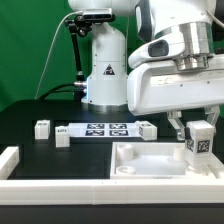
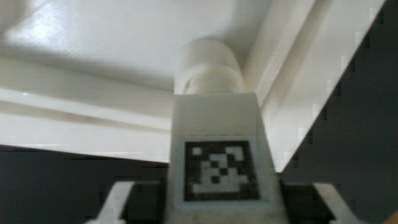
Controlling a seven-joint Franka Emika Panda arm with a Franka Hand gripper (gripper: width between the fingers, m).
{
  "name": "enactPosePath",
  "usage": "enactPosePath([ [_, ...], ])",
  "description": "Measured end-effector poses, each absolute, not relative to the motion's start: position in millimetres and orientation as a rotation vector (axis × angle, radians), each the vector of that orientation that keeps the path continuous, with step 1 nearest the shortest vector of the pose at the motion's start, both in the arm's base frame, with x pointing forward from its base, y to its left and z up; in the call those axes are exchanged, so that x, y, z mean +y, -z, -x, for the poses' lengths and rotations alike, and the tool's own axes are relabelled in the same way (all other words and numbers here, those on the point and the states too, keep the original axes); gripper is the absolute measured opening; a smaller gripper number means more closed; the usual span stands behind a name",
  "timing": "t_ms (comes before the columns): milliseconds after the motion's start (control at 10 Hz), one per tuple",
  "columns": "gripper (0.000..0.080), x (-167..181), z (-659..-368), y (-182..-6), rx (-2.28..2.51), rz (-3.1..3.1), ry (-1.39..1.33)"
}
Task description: Assemble one leg
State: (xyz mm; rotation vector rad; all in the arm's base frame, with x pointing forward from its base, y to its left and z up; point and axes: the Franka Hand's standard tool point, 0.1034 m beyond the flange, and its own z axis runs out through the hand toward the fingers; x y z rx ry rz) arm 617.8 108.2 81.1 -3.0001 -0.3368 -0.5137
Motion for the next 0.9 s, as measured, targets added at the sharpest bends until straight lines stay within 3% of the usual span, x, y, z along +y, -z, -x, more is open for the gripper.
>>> enactPosePath([
  [600, 0.0293, 114.0, -619.9, -76.0, -0.346, 2.993, 0.565],
  [700, 0.0502, 114.0, -619.9, -76.0, -0.346, 2.993, 0.564],
  [800, 0.0502, 114.0, -619.9, -76.0, -0.346, 2.993, 0.565],
  [900, 0.0618, 114.0, -619.9, -76.0, -0.346, 2.993, 0.565],
])
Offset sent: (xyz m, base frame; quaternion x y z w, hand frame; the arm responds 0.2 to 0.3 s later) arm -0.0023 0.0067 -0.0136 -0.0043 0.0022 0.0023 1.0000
